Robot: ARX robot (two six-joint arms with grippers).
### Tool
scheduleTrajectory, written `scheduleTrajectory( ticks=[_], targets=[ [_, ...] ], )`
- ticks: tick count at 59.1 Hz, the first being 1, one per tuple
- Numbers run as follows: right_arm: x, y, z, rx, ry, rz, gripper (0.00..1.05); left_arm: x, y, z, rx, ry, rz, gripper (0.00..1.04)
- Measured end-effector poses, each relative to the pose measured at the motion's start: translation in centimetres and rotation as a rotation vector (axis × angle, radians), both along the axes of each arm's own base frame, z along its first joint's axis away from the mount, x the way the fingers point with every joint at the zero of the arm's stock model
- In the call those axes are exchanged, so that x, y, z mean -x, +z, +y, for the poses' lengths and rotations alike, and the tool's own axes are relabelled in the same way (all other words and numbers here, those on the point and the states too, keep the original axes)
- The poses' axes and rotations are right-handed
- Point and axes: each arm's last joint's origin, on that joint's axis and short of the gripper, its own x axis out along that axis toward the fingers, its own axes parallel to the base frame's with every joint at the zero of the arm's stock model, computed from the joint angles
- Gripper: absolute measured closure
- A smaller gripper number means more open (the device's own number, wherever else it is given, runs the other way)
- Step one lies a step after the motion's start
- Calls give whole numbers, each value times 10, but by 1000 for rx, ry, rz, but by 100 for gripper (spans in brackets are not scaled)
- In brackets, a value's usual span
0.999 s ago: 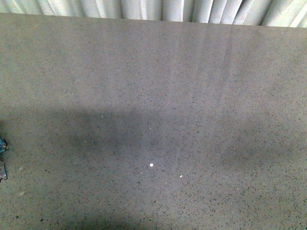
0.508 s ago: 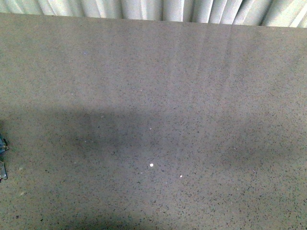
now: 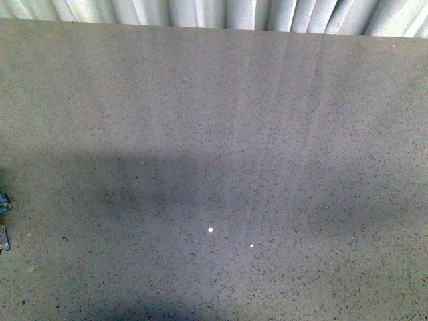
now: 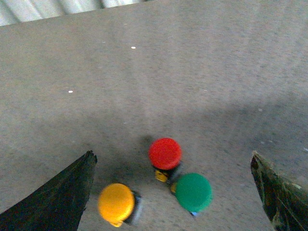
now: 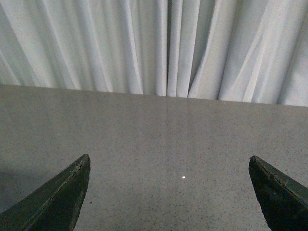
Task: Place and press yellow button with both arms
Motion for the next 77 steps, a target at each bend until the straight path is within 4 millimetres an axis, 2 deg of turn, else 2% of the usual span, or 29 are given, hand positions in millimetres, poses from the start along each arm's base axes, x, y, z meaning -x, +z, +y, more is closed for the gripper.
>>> scheduleTrajectory(
  ticks=[8,15,23,77],
  targets=[
    [0,0,0,0,0,0,9,-24,-13,24,-26,49,18,9],
    [0,0,0,0,0,0,9,-35,-34,41,-29,83,65,9],
    [0,0,0,0,0,0,9,-41,-48,53,-15,103,101,9],
    [0,0,0,0,0,0,9,-44,-79,65,47,127,198,9]
  ],
)
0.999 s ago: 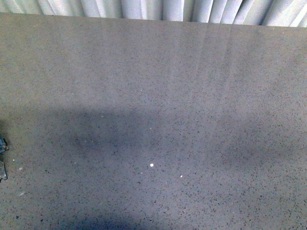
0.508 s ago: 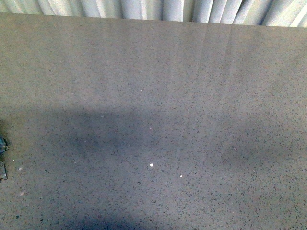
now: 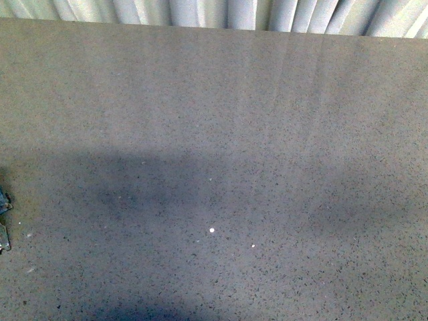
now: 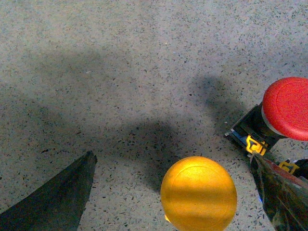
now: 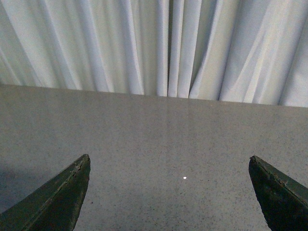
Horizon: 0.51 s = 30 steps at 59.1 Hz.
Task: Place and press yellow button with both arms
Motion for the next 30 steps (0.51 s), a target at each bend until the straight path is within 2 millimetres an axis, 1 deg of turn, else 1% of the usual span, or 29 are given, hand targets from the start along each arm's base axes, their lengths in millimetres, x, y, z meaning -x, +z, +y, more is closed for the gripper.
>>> scheduleTrajectory(
  ticks=[30],
  targets=[
    [0,0,0,0,0,0,9,-3,-6,2,0,6,12,9]
  ],
)
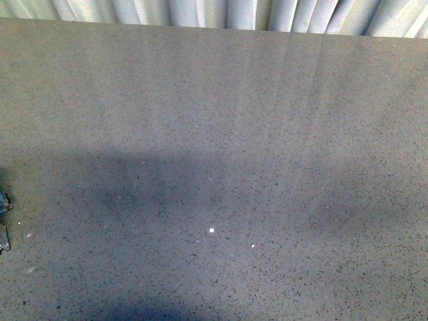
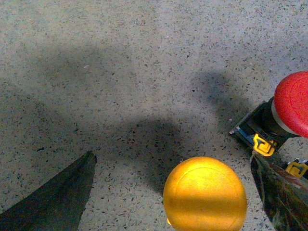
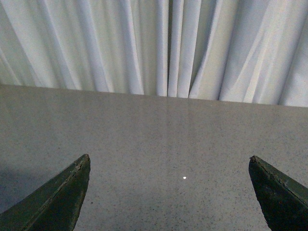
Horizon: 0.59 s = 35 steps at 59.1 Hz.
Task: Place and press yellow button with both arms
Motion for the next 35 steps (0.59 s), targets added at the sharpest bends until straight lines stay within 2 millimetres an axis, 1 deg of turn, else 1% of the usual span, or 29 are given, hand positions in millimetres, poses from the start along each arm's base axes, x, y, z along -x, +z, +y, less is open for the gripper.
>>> scheduleTrajectory(
  ticks=[7,9,17,25,26,28,32,33,35],
  targets=[
    [0,0,0,0,0,0,9,-1,0,0,-4,-1,-5,9],
    [0,0,0,0,0,0,9,-1,0,0,-5,0,-5,11],
    [0,0,0,0,0,0,9,-1,-1,0,-5,-2,-3,24],
    [0,0,0,0,0,0,9,-1,-2,-2,-3,-9,-1,42],
    [0,0,0,0,0,0,9,-1,-2,-2,-3,-11,0,46],
    [0,0,0,0,0,0,9,-1,-2,-3,-2,-12,1,49],
    [0,0,0,0,0,0,9,0,-3,-5,0,-19,5,60],
    [0,0,0,0,0,0,9,0,-3,-6,0,-21,6,65],
    [0,0,0,0,0,0,9,0,-3,-6,-2,-24,4,68]
  ],
)
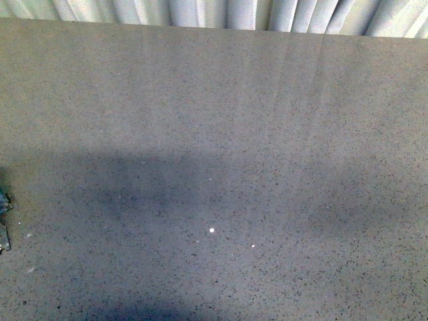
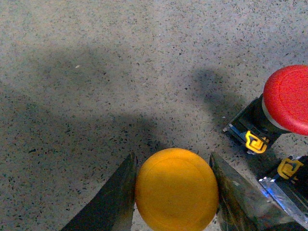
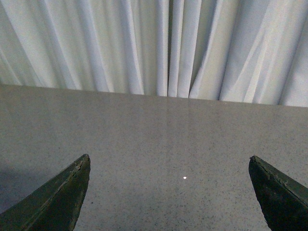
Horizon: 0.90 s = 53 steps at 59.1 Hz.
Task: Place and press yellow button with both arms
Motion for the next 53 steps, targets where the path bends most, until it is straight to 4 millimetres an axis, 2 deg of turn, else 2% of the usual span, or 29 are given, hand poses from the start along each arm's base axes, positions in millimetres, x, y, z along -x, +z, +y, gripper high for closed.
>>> scheduleTrajectory(
  ticks=[13,21,28,38,46,53],
  targets=[
    [0,0,0,0,0,0,9,1,1,-5,-6,-14,-6,70],
    [0,0,0,0,0,0,9,2,9,-5,-20,-9,-29,70],
    [0,0,0,0,0,0,9,-4,23,5,-49,26,-70,71],
    [0,0,0,0,0,0,9,-20,59,10,-107,33,-179,71],
    [0,0,0,0,0,0,9,-31,80,-12,-130,-31,-257,71],
    [0,0,0,0,0,0,9,-42,87,-51,-135,-129,-305,71]
  ],
)
